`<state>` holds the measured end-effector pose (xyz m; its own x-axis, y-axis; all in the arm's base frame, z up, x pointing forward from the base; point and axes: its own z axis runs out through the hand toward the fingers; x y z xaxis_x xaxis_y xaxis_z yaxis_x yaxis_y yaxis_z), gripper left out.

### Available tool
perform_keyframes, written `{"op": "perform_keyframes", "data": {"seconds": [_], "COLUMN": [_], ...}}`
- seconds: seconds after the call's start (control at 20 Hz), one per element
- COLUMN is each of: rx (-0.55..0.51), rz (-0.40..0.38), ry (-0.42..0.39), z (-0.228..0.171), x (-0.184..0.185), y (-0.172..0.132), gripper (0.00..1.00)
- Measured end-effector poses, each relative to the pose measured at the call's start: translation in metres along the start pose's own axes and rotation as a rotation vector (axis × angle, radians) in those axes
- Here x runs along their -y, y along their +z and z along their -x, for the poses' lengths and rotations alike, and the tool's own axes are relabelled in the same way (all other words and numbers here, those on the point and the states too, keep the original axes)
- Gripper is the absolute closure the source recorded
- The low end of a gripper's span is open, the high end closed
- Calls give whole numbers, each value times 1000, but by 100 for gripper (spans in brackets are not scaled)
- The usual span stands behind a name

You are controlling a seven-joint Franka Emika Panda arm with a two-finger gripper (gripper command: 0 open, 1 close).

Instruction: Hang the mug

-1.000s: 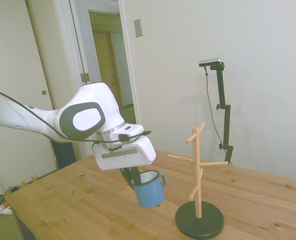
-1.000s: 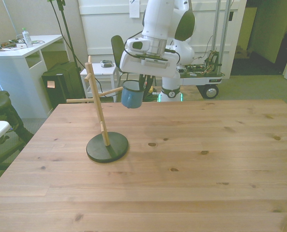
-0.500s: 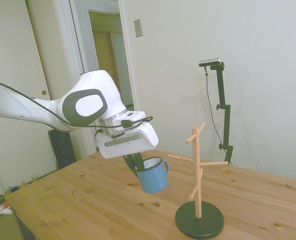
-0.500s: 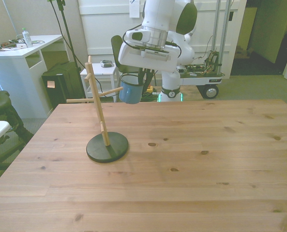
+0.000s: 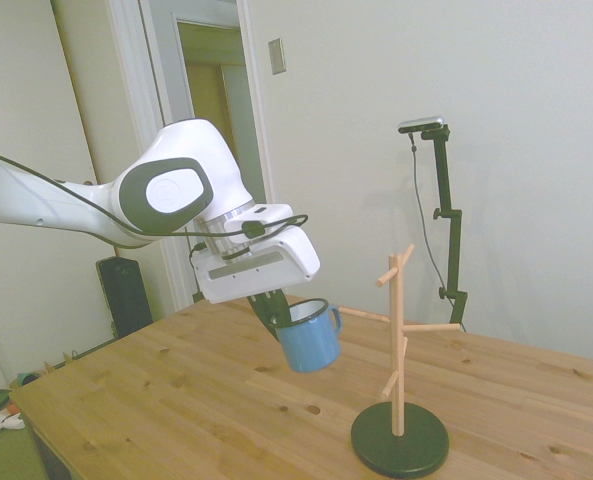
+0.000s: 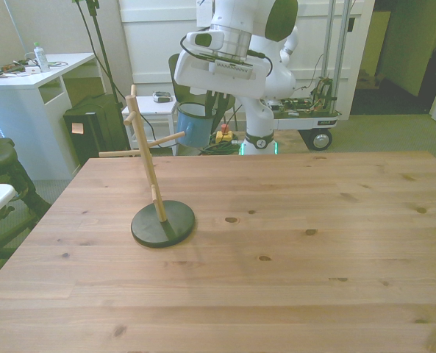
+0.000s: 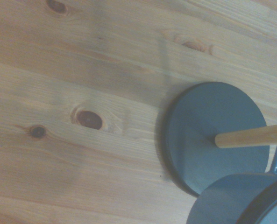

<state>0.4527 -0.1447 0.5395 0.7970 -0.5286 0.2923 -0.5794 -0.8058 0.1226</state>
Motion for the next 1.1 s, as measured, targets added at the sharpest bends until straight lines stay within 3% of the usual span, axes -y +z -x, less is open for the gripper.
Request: {"op": "perform_keyframes", "data": {"seconds": [0.5, 0.95, 1.0, 1.1], "rx": [-6, 29, 33, 38], "rz": [6, 17, 17, 14], "ry": [-3, 17, 21, 32], "z": [-20, -30, -31, -33], "x": [9, -7, -9, -12], "y": [-18, 3, 5, 7], "gripper": [100, 100, 0, 0]}}
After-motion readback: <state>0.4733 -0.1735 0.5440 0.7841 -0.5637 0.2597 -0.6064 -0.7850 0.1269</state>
